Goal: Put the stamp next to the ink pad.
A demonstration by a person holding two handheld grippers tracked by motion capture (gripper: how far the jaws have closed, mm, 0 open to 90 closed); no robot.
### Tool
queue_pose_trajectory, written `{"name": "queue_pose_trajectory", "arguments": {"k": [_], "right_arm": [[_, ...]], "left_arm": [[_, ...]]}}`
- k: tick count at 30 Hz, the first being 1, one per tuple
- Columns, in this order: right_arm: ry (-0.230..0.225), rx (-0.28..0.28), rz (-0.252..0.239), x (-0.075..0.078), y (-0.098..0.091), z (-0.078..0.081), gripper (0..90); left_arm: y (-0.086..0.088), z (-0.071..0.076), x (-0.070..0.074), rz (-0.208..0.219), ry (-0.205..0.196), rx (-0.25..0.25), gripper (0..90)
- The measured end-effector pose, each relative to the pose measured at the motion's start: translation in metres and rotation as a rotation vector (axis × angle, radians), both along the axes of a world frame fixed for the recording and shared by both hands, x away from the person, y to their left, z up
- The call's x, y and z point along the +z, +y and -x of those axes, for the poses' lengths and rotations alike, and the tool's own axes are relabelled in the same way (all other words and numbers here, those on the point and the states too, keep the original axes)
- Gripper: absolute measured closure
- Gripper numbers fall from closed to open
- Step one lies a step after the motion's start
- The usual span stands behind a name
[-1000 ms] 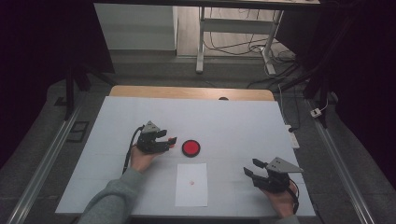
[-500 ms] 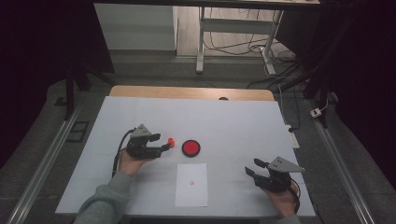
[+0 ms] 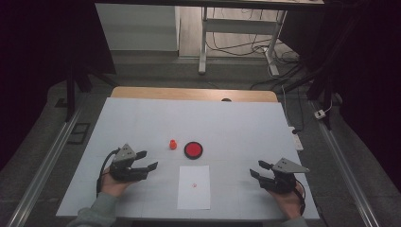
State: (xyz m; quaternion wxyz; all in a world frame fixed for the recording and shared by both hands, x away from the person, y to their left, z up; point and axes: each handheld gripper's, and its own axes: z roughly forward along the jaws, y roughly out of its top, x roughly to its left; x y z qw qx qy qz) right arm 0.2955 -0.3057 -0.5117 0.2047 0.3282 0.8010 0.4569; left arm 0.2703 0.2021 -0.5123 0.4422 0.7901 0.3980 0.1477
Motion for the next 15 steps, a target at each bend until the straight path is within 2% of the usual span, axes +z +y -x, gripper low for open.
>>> {"name": "queue_pose_trajectory", "arguments": {"k": [10, 15], "right_arm": [[0.001, 0.024, 0.024, -0.002, 0.001, -0.001, 45.7], [0.001, 0.031, 0.039, -0.002, 0.003, -0.001, 45.7]], "left_arm": [[0.01, 0.032, -0.004, -0.022, -0.008, -0.002, 34.4], [0.014, 0.034, -0.005, -0.016, -0.012, 0.006, 34.3]]}}
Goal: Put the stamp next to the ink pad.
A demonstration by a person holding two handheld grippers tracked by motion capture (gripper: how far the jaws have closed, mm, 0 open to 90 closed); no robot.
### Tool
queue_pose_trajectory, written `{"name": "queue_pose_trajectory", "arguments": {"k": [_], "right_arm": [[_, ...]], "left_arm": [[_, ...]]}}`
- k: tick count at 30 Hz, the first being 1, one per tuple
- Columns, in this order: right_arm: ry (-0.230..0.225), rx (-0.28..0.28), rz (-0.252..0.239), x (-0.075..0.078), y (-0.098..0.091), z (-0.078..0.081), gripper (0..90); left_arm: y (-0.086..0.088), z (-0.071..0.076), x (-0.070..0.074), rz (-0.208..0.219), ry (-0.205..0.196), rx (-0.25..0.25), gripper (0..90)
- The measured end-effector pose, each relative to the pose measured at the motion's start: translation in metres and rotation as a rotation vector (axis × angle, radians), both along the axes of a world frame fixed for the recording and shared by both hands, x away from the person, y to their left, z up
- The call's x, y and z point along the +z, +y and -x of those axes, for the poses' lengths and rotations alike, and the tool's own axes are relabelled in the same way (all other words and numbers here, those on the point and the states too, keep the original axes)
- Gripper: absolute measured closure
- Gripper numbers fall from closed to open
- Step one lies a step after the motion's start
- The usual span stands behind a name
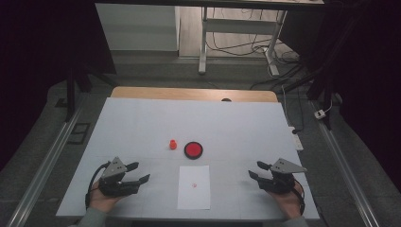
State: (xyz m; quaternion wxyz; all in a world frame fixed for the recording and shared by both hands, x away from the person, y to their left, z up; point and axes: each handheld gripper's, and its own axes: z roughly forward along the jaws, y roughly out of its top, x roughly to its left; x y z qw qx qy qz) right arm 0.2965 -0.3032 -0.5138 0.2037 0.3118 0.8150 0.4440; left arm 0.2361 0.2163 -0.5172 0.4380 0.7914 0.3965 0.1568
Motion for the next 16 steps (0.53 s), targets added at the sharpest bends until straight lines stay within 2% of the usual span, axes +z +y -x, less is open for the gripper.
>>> {"name": "queue_pose_trajectory", "arguments": {"k": [10, 13, 16], "right_arm": [[-0.008, 0.012, -0.005, -0.0002, 0.0005, 0.0, 45.7], [-0.01, 0.012, 0.007, 0.0018, 0.0002, 0.0012, 45.6], [-0.016, 0.021, -0.008, 0.0024, 0.0006, 0.0015, 44.5]], "left_arm": [[-0.0001, -0.0038, -0.0012, -0.003, 0.004, 0.002, 34.2], [0.0008, -0.0039, -0.001, -0.005, 0.004, 0.002, 34.1], [0.0014, -0.0041, -0.0013, -0.008, 0.004, 0.009, 33.3]]}}
